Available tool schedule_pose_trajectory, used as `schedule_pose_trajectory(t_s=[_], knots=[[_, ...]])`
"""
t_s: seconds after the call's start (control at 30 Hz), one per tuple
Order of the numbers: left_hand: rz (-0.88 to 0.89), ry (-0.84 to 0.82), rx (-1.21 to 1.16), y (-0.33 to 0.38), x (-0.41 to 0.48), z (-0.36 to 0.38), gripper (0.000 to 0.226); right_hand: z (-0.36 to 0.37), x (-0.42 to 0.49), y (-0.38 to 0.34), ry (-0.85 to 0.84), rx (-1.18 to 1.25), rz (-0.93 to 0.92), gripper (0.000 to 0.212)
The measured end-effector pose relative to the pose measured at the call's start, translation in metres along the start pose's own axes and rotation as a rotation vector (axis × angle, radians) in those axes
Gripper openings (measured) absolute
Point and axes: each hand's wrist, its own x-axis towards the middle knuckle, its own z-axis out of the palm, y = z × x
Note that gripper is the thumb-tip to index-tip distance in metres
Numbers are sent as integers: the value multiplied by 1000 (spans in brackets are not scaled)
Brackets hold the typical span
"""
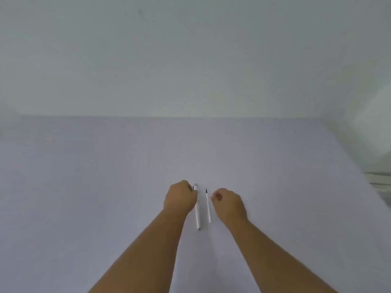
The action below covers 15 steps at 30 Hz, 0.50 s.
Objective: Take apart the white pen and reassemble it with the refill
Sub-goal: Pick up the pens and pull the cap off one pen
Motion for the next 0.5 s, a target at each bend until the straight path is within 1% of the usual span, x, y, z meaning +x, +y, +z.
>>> schedule_pose_trajectory(t_s=[0.07,0.13,0.2,0.27,0.37,0.47,0.5], knots=[[-65,-36,-49,-3,3,12,20,5,6,5,23,29,26,20],[-107,-72,-73,-8,5,24,25,9,8,7,19,18,38,19],[-138,-87,-95,-10,5,32,22,13,12,10,14,27,33,19],[-141,-76,-95,-10,7,35,16,13,15,9,18,27,30,18],[-139,-69,-114,-11,9,37,18,13,19,7,32,36,0,17],[-129,-41,-200,-10,6,33,2,12,21,-2,6,104,18,17],[-113,-33,-242,-9,5,33,6,12,22,-6,-15,141,40,18]])
